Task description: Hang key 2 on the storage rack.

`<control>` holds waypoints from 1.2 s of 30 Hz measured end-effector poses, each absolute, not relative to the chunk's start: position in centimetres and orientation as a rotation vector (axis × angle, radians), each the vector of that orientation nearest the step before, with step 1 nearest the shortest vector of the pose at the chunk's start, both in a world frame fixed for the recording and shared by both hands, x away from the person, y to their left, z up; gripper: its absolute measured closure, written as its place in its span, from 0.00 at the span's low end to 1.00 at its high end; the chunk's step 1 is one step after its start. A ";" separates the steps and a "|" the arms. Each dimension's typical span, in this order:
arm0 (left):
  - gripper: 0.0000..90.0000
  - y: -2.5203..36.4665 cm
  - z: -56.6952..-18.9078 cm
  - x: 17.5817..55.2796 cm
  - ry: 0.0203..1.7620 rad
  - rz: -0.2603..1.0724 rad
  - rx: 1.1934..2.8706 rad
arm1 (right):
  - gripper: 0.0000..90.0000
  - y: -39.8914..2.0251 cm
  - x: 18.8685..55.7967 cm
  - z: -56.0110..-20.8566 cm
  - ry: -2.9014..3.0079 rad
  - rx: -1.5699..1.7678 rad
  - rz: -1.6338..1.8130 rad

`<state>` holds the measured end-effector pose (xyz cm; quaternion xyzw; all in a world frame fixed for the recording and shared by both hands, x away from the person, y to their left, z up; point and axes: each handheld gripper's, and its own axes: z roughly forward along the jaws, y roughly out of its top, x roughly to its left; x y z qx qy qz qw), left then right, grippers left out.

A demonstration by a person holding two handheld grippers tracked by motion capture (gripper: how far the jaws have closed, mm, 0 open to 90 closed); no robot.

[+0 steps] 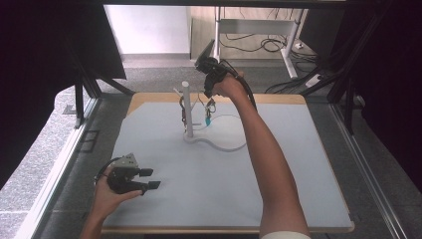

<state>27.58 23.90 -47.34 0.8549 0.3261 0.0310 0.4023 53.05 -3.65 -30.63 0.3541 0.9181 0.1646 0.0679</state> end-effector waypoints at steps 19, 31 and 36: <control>0.45 23.9 -47.3 27.5 0.821 0.060 2.143 | 0.98 -2.5 51.5 -32.1 2.819 1.025 0.529; 0.45 23.8 -47.4 27.5 0.809 0.067 2.157 | 0.96 -1.6 51.0 -34.1 2.876 1.020 0.532; 0.45 23.8 -47.4 27.6 0.808 0.068 2.160 | 0.94 -1.6 50.9 -34.2 2.887 1.009 0.542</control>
